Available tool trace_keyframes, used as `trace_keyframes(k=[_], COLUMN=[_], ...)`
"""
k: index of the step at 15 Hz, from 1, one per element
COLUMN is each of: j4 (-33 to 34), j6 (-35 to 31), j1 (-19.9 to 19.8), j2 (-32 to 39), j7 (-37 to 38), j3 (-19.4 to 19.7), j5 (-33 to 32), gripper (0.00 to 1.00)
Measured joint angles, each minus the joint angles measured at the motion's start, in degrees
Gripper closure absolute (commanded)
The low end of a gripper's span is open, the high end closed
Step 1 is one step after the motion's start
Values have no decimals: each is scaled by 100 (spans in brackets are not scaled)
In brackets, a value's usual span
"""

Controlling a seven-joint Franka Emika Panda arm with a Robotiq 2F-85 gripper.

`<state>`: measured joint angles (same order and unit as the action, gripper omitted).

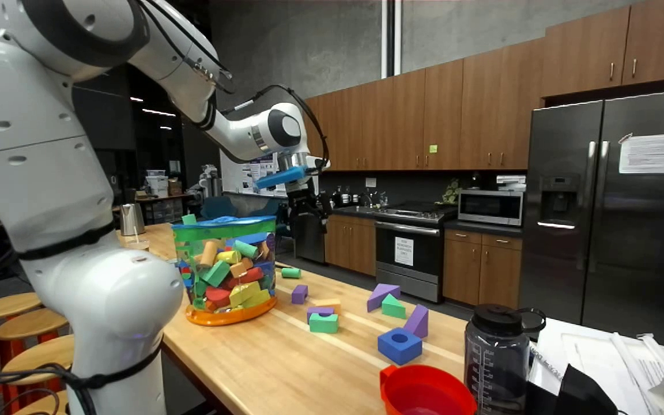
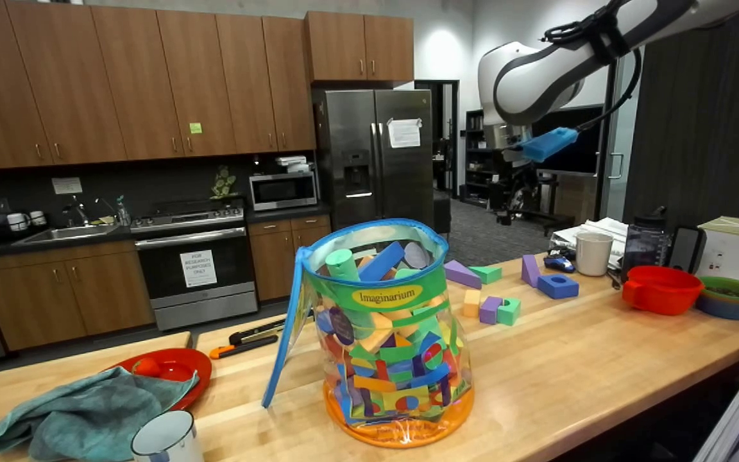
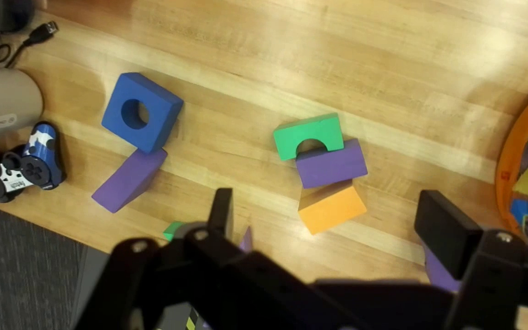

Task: Put the purple block to the right into the bag

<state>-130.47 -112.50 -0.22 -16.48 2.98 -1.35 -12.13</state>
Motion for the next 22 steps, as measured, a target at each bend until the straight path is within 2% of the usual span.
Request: trace_keyframes(k=[9, 15, 18, 22], j4=[539, 497, 166, -1016], j6=[-697, -870, -1189, -2241], j1=[-225, -177, -64, 206], j2=[1034, 1212, 1075, 508], j7=[812, 908, 986, 1284], j3=[208, 181, 78, -198], j5=[83, 362, 439, 781], gripper=[0, 0, 0, 0])
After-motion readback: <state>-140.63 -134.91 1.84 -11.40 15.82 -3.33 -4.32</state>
